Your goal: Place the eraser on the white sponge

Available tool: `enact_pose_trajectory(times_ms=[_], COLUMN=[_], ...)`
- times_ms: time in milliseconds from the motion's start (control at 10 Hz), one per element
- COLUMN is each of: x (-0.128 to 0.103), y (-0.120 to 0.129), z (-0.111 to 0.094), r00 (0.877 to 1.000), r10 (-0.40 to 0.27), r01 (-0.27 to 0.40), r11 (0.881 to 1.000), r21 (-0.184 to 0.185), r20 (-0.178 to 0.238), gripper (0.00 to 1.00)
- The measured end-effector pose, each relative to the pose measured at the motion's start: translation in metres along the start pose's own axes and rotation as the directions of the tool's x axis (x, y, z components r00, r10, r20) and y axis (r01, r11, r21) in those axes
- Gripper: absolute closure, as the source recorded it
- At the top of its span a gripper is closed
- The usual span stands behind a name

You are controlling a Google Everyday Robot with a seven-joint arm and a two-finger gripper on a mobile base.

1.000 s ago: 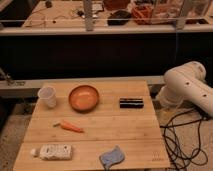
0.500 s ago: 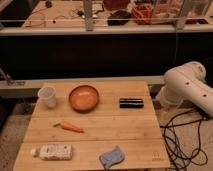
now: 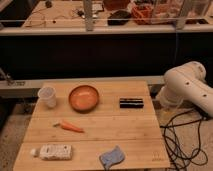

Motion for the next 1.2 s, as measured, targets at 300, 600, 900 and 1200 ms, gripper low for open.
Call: enact_pose_trajectory(times_ms=[300, 600, 900, 1200], x=[0.000, 0.000, -0.024, -0.029], y=[0.000, -0.002, -0.038, -0.044], z=[0.000, 0.001, 0.005, 0.007], r00=[1.000, 1.000, 0.999, 0.997], r10=[0.000, -0.001, -0.049, -0.071], r01=[0.000, 0.001, 0.049, 0.071], r11=[1.000, 1.000, 0.998, 0.997], r21=[0.000, 0.003, 0.031, 0.043], r20=[0.000, 0.000, 0.013, 0.016], gripper=[0.20, 0.20, 0.20, 0.20])
